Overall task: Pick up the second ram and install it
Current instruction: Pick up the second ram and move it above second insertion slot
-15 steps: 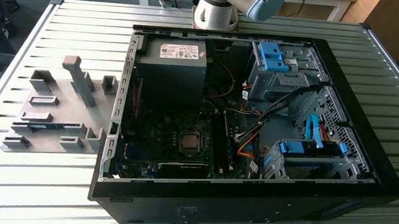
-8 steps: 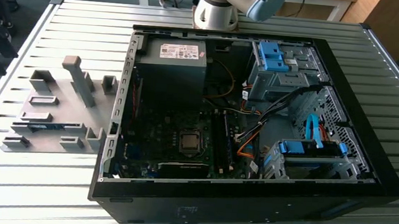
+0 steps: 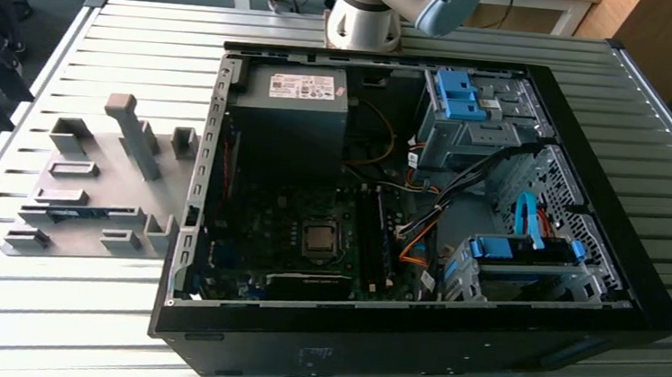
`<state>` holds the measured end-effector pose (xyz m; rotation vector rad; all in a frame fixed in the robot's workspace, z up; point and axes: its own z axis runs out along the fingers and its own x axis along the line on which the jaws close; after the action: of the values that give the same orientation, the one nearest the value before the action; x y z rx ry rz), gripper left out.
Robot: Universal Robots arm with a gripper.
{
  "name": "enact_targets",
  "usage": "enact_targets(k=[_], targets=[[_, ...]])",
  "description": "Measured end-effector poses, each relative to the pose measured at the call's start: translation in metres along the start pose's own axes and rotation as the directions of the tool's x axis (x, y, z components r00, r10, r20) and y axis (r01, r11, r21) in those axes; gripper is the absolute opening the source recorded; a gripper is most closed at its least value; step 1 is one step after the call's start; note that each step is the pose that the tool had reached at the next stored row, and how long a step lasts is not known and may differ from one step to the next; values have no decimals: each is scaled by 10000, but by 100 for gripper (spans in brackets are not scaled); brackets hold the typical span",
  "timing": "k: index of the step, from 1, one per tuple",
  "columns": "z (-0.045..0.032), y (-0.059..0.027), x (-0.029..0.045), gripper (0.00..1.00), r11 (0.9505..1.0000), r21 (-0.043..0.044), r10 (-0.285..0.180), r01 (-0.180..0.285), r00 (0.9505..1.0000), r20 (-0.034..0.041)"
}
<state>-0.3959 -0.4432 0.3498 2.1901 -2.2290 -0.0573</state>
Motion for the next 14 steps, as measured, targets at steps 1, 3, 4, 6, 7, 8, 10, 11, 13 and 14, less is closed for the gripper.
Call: enact_targets(k=[1, 3, 4, 6, 7, 8, 10, 11, 13, 14], targets=[[0, 0, 0, 47, 10000, 0, 0, 0, 10000, 0], [3, 0, 0, 47, 10000, 1, 0, 0, 10000, 0], [3, 0, 0, 47, 10000, 1, 0, 0, 10000, 0], [4, 0, 0, 47, 10000, 1, 0, 0, 10000, 0], [4, 0, 0, 47, 10000, 1, 0, 0, 10000, 0], [4, 0, 0, 47, 10000, 1, 0, 0, 10000, 0], [4, 0, 0, 47, 10000, 1, 0, 0, 10000, 0], [4, 0, 0, 47, 10000, 1, 0, 0, 10000, 0], [9, -1, 0, 47, 10000, 4, 0, 0, 10000, 2], [17, 0, 0, 47, 10000, 5, 0, 0, 10000, 3]])
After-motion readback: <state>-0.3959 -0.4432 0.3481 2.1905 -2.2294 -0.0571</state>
